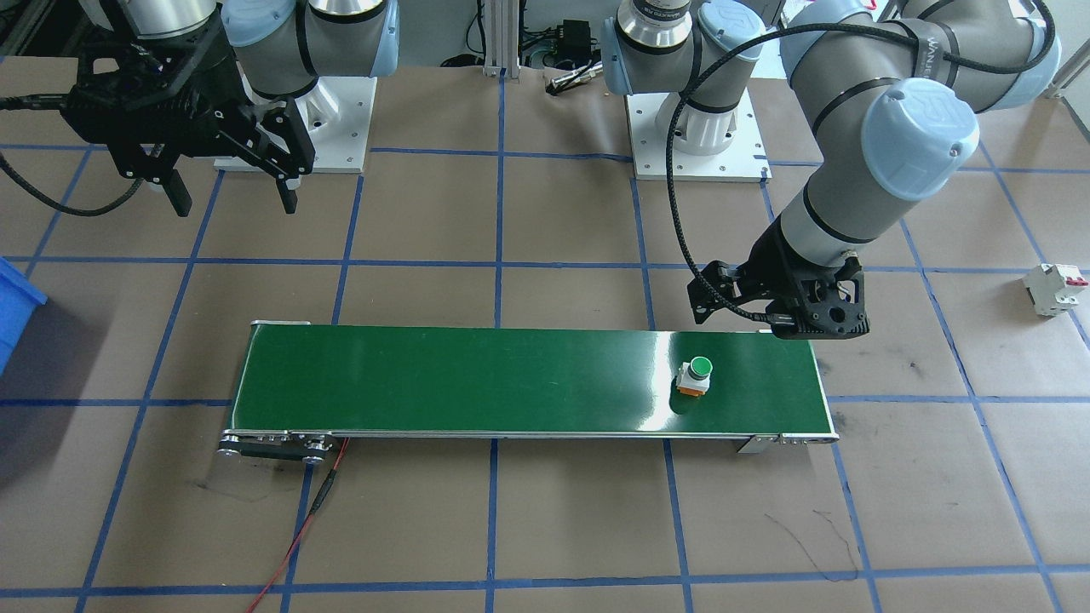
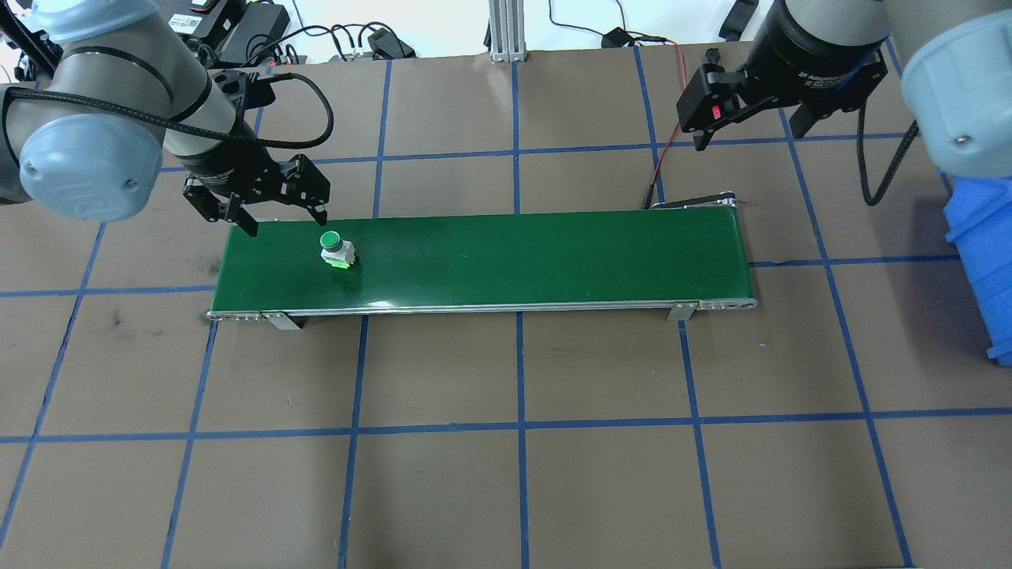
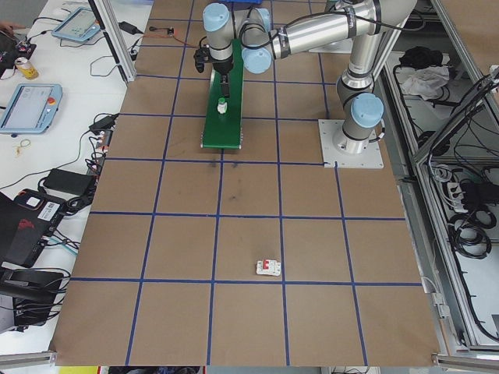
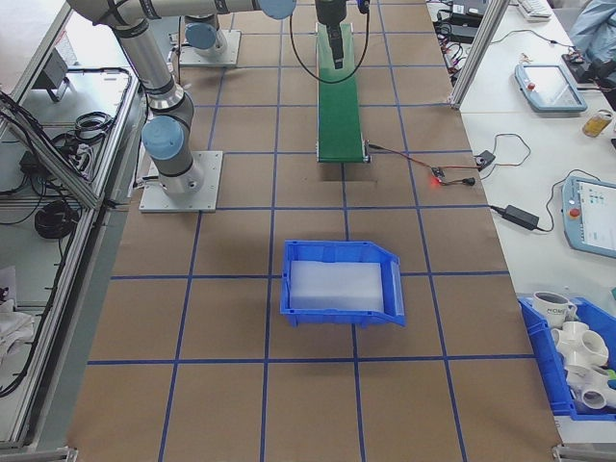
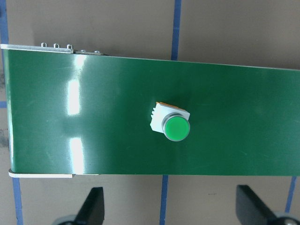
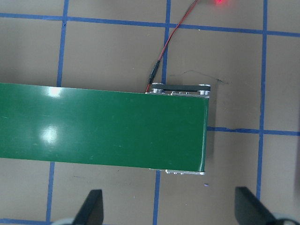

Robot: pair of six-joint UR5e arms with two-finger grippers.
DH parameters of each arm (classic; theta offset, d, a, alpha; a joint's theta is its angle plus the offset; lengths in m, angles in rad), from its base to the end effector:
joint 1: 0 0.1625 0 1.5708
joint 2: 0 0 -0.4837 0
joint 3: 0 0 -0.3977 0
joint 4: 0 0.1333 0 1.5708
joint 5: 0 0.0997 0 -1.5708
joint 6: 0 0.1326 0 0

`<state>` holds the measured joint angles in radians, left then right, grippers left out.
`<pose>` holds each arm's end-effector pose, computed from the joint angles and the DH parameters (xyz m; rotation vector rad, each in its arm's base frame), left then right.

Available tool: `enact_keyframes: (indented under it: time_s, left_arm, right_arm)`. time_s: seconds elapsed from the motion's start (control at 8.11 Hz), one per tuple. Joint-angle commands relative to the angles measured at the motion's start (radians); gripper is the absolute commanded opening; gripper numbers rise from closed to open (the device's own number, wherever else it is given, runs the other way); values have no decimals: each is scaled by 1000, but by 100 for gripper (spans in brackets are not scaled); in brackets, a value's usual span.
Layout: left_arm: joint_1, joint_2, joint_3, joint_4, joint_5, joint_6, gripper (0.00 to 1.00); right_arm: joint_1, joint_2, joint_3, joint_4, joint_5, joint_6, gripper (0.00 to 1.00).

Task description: Move button from left to right

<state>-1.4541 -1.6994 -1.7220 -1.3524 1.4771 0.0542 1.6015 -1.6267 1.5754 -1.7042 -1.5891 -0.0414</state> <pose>-0.0823 -0.5490 0.3945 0.0994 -3.0403 -0.0809 0.1459 -0.4883 0.5538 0.1094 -3.1072 0.2878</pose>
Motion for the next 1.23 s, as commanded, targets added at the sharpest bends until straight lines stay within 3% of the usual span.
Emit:
enact_keyframes:
  time_s: [0.0, 0.74, 0.99, 1.11]
  left_arm:
    - [14, -2, 2, 4, 6, 4, 100]
    - [9, 6, 1, -8, 5, 52, 100]
    - [12, 14, 1, -10, 6, 73, 100]
    - [11, 17, -7, -10, 6, 72, 100]
  right_arm:
    - [0, 1, 0, 0, 1, 0, 100]
    - [2, 33, 14, -12, 3, 6, 100]
    - [2, 124, 52, -31, 12, 11, 100]
    - [2, 183, 75, -113, 2, 8, 100]
